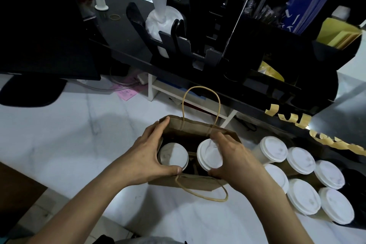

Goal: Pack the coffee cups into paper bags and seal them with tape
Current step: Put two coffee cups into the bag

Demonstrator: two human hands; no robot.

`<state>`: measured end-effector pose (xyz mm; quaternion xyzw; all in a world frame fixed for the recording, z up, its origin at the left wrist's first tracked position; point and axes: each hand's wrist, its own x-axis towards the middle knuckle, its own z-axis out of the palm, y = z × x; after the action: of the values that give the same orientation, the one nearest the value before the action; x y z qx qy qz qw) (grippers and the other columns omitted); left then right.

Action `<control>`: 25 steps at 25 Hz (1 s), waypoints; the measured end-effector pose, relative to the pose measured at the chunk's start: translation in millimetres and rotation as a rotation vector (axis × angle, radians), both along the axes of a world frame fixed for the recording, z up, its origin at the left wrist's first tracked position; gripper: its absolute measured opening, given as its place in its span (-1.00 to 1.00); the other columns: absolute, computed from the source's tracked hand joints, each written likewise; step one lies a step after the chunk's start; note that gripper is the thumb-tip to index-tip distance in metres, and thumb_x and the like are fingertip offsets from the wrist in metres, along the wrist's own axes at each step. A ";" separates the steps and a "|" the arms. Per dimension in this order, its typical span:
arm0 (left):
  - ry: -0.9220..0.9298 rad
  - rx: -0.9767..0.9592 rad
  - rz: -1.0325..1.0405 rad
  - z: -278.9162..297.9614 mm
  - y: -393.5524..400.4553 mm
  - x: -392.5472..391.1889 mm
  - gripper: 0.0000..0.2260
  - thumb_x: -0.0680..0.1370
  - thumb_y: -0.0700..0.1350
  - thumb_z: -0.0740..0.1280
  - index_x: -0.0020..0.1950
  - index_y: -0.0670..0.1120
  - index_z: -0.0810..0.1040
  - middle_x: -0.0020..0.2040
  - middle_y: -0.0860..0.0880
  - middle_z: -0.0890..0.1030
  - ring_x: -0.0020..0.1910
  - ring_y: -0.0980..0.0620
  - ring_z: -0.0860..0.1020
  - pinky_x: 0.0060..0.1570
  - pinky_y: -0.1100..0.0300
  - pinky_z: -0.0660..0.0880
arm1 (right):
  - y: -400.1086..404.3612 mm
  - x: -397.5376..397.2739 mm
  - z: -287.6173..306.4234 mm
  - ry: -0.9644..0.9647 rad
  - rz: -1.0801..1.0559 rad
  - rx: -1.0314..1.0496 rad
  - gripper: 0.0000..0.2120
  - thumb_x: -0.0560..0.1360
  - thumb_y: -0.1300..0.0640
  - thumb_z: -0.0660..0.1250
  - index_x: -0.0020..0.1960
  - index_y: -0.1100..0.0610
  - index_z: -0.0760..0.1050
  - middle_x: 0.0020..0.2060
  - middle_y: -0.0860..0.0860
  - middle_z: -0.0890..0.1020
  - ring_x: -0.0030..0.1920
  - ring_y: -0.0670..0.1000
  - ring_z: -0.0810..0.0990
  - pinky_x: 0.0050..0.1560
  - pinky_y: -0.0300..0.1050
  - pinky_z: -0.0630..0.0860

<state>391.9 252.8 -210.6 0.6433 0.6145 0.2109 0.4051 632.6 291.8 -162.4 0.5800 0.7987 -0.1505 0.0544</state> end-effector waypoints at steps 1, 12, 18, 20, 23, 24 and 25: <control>-0.001 0.002 0.002 -0.2 0.0 0.2 0.11 0.25 0.31 0.54 0.52 0.42 -0.21 0.58 0.25 -0.03 0.54 0.09 0.14 0.48 0.07 0.25 | 3.2 -1.1 -2.1 -0.009 0.002 -0.016 -0.23 0.38 -0.01 0.58 0.43 -0.07 0.22 0.28 -0.06 0.48 0.18 0.03 0.53 0.08 -0.09 0.53; -0.030 0.011 0.011 -2.3 -1.9 -2.0 0.11 0.23 0.32 0.54 0.53 0.42 -0.18 0.57 0.27 -0.02 0.55 0.11 0.14 0.50 0.04 0.24 | 21.3 -7.3 -17.7 -0.097 -0.002 -0.094 -0.10 0.29 0.00 0.65 0.48 -0.03 0.22 0.35 0.00 0.45 0.27 0.10 0.53 0.22 0.01 0.56; -0.029 0.015 0.004 -2.7 -3.1 -0.9 0.11 0.25 0.29 0.56 0.53 0.42 -0.19 0.57 0.28 -0.04 0.56 0.11 0.12 0.50 0.08 0.23 | 19.6 -14.4 -28.6 -0.156 0.008 -0.076 -0.15 0.31 0.03 0.63 0.46 0.02 0.23 0.30 0.03 0.47 0.17 0.09 0.58 0.14 -0.01 0.61; -0.033 0.012 -0.001 -2.0 -3.6 -1.0 0.11 0.25 0.29 0.56 0.52 0.43 -0.19 0.58 0.28 -0.04 0.56 0.10 0.13 0.50 0.07 0.23 | 17.8 -15.3 -31.8 -0.168 0.014 -0.086 -0.17 0.33 0.03 0.62 0.45 0.04 0.23 0.30 0.04 0.43 0.12 0.08 0.59 0.09 -0.05 0.62; -0.029 0.008 0.002 -1.5 -4.7 -2.4 0.11 0.26 0.29 0.56 0.53 0.41 -0.20 0.58 0.27 -0.05 0.56 0.10 0.13 0.50 0.08 0.23 | 16.3 -14.7 -30.6 -0.185 0.039 -0.113 -0.21 0.36 0.01 0.59 0.45 0.05 0.25 0.30 0.03 0.40 0.14 0.06 0.57 0.11 -0.06 0.60; -0.026 0.008 0.000 -1.0 -5.2 -2.2 0.11 0.27 0.28 0.57 0.54 0.40 -0.20 0.58 0.27 -0.05 0.56 0.10 0.13 0.49 0.10 0.23 | 16.6 -14.3 -30.0 -0.204 0.052 -0.103 -0.23 0.37 0.01 0.58 0.44 0.05 0.26 0.30 0.02 0.43 0.17 0.05 0.57 0.14 -0.06 0.59; -0.023 0.012 -0.002 -0.4 -5.8 -1.5 0.11 0.28 0.26 0.57 0.54 0.39 -0.20 0.58 0.27 -0.04 0.55 0.11 0.13 0.47 0.14 0.23 | 17.6 -14.6 -30.3 -0.225 0.063 -0.091 -0.25 0.37 0.02 0.58 0.44 0.05 0.28 0.29 0.02 0.47 0.20 0.05 0.56 0.16 -0.06 0.58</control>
<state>390.4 247.1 -211.0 0.6436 0.6080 0.2215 0.4086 618.0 309.4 -192.7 0.5647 0.7977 -0.1190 0.1747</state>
